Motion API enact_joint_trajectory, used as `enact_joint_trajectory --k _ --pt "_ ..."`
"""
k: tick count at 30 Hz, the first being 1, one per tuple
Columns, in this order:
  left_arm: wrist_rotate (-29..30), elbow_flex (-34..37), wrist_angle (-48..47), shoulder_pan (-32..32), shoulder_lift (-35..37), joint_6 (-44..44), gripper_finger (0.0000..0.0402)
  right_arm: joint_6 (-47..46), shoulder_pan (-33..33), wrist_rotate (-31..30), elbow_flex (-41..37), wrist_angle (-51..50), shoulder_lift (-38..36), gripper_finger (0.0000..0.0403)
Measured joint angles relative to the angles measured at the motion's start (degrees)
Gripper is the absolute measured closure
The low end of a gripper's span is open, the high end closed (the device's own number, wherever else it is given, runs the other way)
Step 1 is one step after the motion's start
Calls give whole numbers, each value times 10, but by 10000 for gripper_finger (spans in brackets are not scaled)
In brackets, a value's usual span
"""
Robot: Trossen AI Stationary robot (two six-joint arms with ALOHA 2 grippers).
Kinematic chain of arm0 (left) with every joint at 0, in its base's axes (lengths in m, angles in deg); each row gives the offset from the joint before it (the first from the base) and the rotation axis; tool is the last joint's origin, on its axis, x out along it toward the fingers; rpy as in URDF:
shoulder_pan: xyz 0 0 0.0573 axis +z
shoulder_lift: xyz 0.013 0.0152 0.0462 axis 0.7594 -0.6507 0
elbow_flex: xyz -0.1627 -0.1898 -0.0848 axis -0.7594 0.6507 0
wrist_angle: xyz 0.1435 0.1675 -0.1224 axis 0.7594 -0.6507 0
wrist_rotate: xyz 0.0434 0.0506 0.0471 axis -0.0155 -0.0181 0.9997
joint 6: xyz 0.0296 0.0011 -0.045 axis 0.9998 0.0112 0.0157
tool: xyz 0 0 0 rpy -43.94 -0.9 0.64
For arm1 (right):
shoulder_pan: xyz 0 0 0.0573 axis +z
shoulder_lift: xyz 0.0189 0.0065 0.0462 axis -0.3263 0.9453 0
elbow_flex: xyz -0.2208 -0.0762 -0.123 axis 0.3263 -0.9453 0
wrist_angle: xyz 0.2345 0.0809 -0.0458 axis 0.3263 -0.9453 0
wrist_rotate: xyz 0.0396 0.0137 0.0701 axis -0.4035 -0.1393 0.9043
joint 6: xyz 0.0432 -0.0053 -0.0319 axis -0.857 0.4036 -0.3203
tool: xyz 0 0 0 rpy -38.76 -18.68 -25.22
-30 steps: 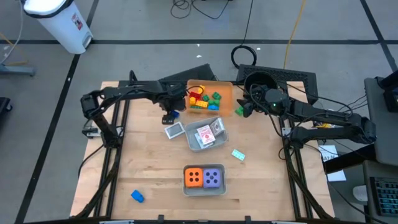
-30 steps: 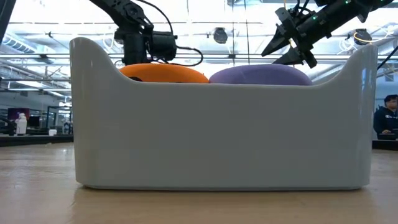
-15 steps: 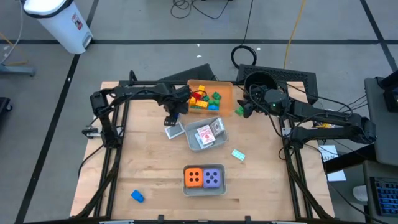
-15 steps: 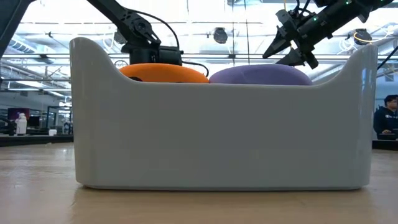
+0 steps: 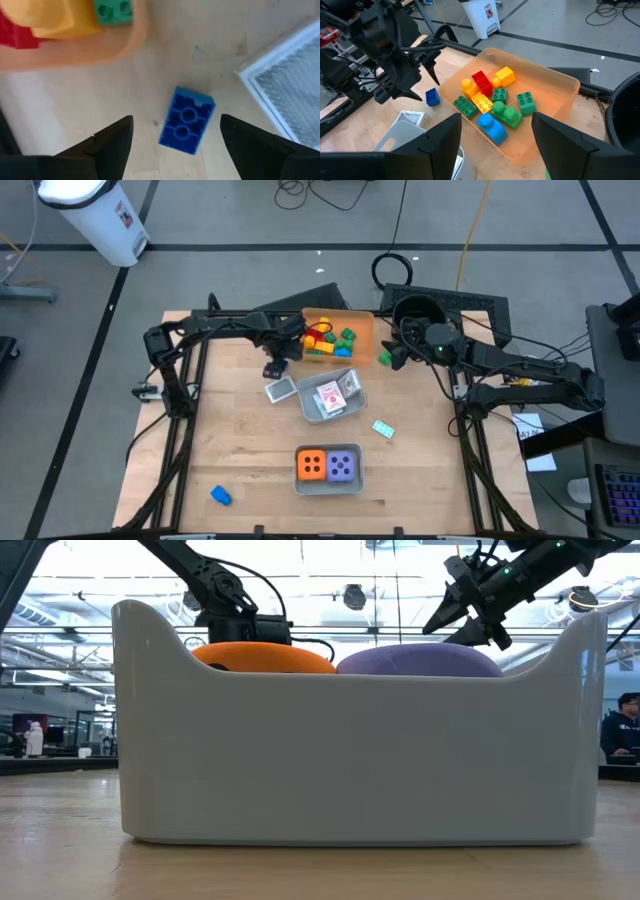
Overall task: Pick & Place Toys
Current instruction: Put the blue game piece into the orange bin
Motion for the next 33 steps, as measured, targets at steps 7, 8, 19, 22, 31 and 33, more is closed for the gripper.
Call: enact_joint_trajectory --k 7,8,19,22,31,33 --pt "-8 26 11 1 0 22 103 0 0 0 0 0 0 165" --pt "-8 33 16 1 0 22 103 0 0 0 0 0 0 165" --pt "2 73 57 4 0 1 117 0 0 0 0 0 0 165" --pt "3 77 62 7 0 -4 134 0 0 0 0 0 0 165" --pt "-4 78 62 23 0 -25 217 -4 0 0 0 1 0 165" --pt "-9 78 62 25 0 -32 236 -4 0 0 0 1 0 165"
